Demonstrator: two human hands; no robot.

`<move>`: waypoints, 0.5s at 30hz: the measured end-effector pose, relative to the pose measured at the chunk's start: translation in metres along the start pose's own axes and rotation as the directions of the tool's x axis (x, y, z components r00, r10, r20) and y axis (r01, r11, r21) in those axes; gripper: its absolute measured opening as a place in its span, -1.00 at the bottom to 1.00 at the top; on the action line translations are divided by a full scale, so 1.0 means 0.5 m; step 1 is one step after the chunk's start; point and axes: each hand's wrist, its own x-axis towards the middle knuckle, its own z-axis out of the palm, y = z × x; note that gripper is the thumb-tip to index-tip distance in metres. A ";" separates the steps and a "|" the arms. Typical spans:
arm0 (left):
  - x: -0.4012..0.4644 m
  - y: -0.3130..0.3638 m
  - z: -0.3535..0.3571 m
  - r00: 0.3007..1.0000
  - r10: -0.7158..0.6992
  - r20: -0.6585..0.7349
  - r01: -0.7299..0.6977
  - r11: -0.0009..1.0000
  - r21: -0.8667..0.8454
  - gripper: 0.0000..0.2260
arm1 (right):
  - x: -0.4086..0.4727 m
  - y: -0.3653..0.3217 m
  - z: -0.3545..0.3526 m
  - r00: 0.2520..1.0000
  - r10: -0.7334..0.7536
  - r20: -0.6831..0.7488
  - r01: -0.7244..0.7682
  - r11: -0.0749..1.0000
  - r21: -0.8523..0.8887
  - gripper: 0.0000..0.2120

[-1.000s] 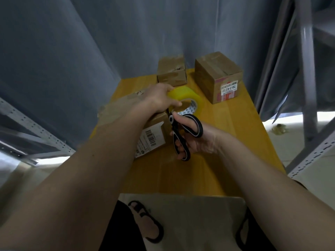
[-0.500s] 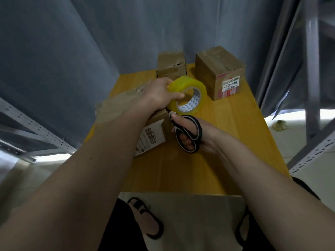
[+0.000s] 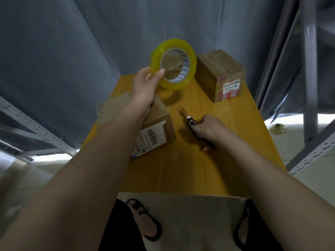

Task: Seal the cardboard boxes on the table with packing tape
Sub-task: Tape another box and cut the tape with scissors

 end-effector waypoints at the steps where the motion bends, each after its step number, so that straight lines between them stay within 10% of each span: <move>1: -0.002 0.002 -0.003 1.000 -0.002 -0.015 0.002 1.000 -0.020 -0.64 | 0.002 -0.005 -0.003 0.996 -0.035 -0.077 0.020 0.982 -0.187 -0.64; 8: 0.001 0.004 -0.068 0.995 -0.083 -0.053 0.062 0.947 -0.315 -0.80 | -0.006 -0.031 -0.012 0.932 -0.271 -0.239 0.024 0.705 -0.709 -0.81; 11: 0.000 0.000 -0.088 0.988 -0.150 -0.044 0.109 0.860 -0.499 -0.84 | -0.011 -0.099 0.010 0.884 -0.392 -0.256 0.316 0.902 -0.293 -0.66; 15: -0.004 0.000 -0.093 0.978 -0.207 -0.012 0.147 0.731 -0.666 -0.72 | 0.003 -0.187 0.057 0.904 -0.428 0.013 0.407 0.867 0.287 -0.46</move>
